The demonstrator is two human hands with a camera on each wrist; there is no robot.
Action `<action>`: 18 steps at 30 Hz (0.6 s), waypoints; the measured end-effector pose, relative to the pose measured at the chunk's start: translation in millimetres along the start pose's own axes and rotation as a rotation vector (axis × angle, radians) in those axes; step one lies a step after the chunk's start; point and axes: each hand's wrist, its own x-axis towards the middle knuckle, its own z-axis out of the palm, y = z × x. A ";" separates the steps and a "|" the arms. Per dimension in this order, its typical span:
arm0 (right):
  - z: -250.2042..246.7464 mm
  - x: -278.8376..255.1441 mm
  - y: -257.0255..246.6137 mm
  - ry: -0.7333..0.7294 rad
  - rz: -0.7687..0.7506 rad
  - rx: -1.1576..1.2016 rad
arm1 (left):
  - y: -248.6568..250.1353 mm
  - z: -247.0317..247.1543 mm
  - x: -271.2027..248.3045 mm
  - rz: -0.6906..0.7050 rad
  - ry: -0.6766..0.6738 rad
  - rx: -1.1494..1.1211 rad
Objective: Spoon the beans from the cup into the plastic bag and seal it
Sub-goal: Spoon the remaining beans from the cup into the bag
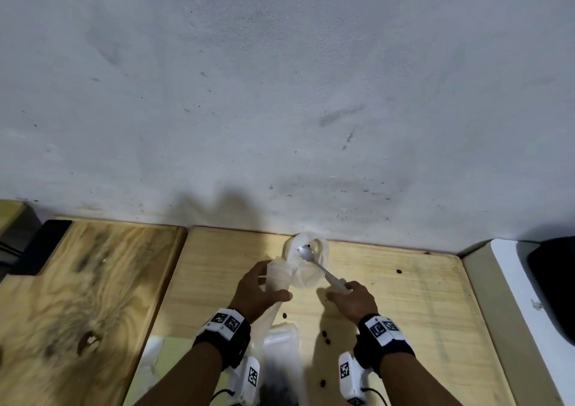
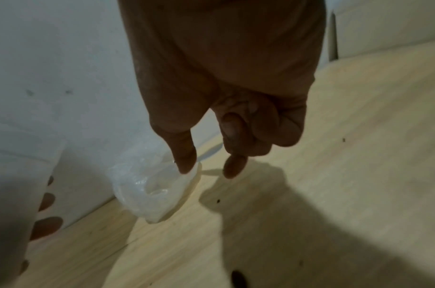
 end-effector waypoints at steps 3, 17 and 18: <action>-21.3 -24.3 -13.3 0.117 -0.142 0.030 | 15.9 0.3 -5.5 0.090 0.029 0.033; -64.8 -81.6 -84.5 -0.117 -0.642 0.310 | 75.5 5.6 -19.2 0.189 0.011 -0.141; -62.7 -78.5 -81.6 -0.054 -0.676 0.300 | 77.2 4.5 -18.4 0.201 0.054 -0.136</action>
